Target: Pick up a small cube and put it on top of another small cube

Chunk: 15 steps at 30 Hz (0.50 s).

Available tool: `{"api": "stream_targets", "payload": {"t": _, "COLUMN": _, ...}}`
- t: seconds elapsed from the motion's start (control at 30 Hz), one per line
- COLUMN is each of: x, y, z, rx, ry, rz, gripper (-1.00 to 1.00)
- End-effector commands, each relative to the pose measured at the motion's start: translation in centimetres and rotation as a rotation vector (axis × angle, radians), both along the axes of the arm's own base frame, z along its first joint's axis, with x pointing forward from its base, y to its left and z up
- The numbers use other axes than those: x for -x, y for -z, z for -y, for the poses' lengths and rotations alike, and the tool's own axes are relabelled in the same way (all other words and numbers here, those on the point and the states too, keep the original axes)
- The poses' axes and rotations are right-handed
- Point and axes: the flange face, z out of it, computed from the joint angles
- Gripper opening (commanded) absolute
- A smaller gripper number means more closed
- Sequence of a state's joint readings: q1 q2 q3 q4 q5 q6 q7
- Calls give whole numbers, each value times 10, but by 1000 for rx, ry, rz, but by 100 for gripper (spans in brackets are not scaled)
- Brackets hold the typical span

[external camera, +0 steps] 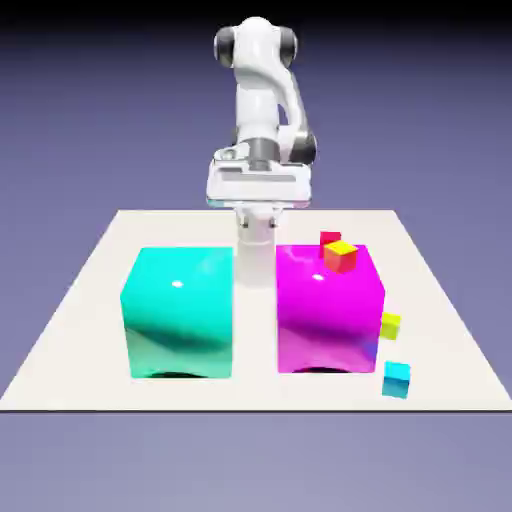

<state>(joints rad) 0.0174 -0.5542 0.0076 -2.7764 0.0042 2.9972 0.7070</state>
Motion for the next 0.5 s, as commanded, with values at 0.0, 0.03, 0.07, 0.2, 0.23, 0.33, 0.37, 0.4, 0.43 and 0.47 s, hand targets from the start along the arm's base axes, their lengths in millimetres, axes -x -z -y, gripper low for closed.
{"api": "stream_targets", "payload": {"t": 0.0, "x": -3, "y": -4, "z": -8, "rx": 36, "ry": -26, "rz": -10, "gripper": 0}}
{"api": "stream_targets", "payload": {"t": 0.03, "x": -6, "y": -8, "z": -16, "rx": 71, "ry": -51, "rz": -21, "gripper": 0}}
{"api": "stream_targets", "payload": {"t": 0.07, "x": -9, "y": -11, "z": -24, "rx": 107, "ry": -76, "rz": -32, "gripper": 0}}
{"api": "stream_targets", "payload": {"t": 0.2, "x": -18, "y": -22, "z": -59, "rx": 250, "ry": -174, "rz": -81, "gripper": 0}}
{"api": "stream_targets", "payload": {"t": 0.23, "x": -20, "y": -24, "z": -68, "rx": 286, "ry": -197, "rz": -94, "gripper": 0}}
{"api": "stream_targets", "payload": {"t": 0.33, "x": -25, "y": -29, "z": -95, "rx": 393, "ry": -266, "rz": -135, "gripper": 0}}
{"api": "stream_targets", "payload": {"t": 0.37, "x": -26, "y": -30, "z": -104, "rx": 428, "ry": -288, "rz": -150, "gripper": 0}}
{"api": "stream_targets", "payload": {"t": 0.4, "x": -27, "y": -31, "z": -114, "rx": 463, "ry": -311, "rz": -164, "gripper": 0}}
{"api": "stream_targets", "payload": {"t": 0.43, "x": -28, "y": -31, "z": -123, "rx": 498, "ry": -332, "rz": -179, "gripper": 0}}
{"api": "stream_targets", "payload": {"t": 0.47, "x": -29, "y": -31, "z": -132, "rx": 533, "ry": -354, "rz": -194, "gripper": 0}}
